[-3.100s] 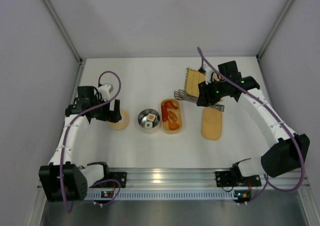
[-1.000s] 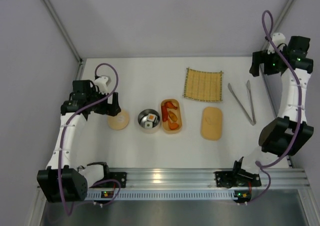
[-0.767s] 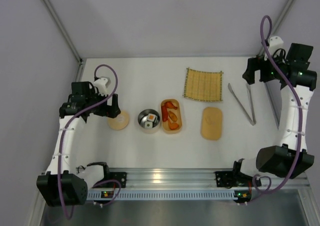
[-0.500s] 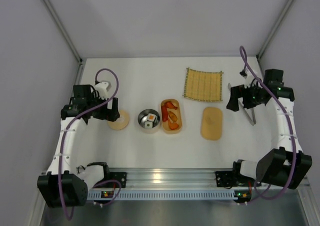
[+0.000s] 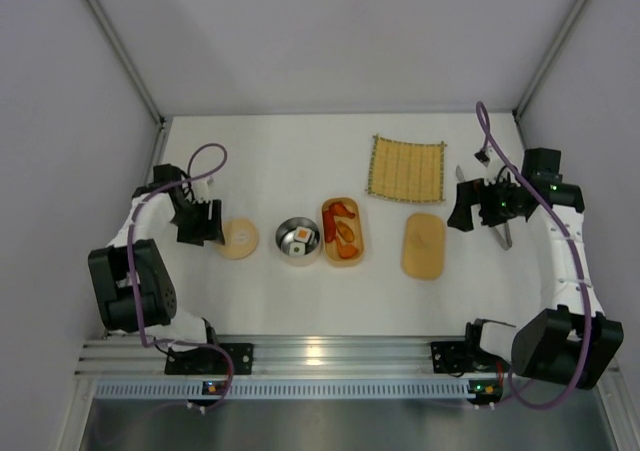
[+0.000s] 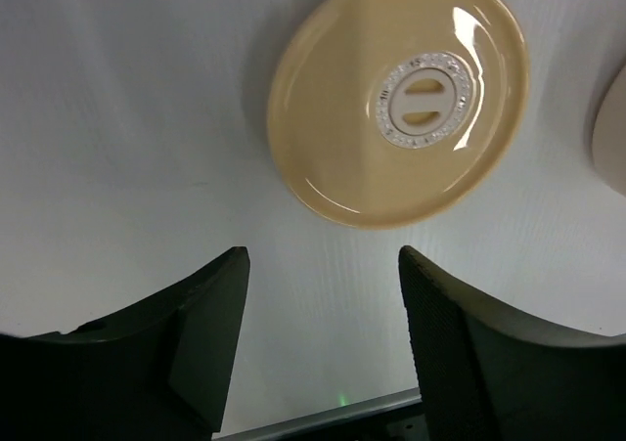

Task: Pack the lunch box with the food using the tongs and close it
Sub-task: Pick up the box lid from the center of the board.

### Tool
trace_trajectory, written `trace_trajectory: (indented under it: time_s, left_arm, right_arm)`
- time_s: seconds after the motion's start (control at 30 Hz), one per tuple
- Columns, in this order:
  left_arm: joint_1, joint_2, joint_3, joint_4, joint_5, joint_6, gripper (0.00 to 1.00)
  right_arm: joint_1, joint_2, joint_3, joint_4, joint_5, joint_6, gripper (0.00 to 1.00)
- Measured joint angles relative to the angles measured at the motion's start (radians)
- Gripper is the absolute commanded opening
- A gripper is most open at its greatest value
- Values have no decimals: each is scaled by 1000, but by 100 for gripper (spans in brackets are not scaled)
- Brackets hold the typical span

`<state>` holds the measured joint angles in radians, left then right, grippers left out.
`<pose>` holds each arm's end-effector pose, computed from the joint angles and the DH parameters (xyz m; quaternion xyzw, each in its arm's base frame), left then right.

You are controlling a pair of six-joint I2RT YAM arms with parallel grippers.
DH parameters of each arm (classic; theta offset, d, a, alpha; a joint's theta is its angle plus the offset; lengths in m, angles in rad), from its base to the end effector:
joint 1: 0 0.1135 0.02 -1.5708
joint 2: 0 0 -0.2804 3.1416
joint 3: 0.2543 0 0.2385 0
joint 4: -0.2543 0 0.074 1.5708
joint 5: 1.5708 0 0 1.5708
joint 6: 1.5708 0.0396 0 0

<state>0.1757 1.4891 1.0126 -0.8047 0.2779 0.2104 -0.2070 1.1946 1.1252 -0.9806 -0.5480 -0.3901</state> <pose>0.2596 0.0351 0.2330 0.0370 0.9795 -0.1071 0.1665 0.2049 -0.0220 0.3246 -0.1544 0.9200 0.1770 0.3138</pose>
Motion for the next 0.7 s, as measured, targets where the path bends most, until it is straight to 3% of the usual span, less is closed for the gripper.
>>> trace_trajectory:
  time_s: [0.2, 0.47, 0.7]
  left_arm:
    - [103, 122, 64, -1, 43, 13, 59]
    - [99, 167, 69, 2, 79, 24, 45]
    - [99, 245, 84, 19, 100, 15, 40]
  right_arm:
    - [6, 2, -13, 6, -13, 8, 99]
    - [8, 34, -13, 10, -41, 28, 99]
    - [8, 37, -13, 11, -48, 35, 99]
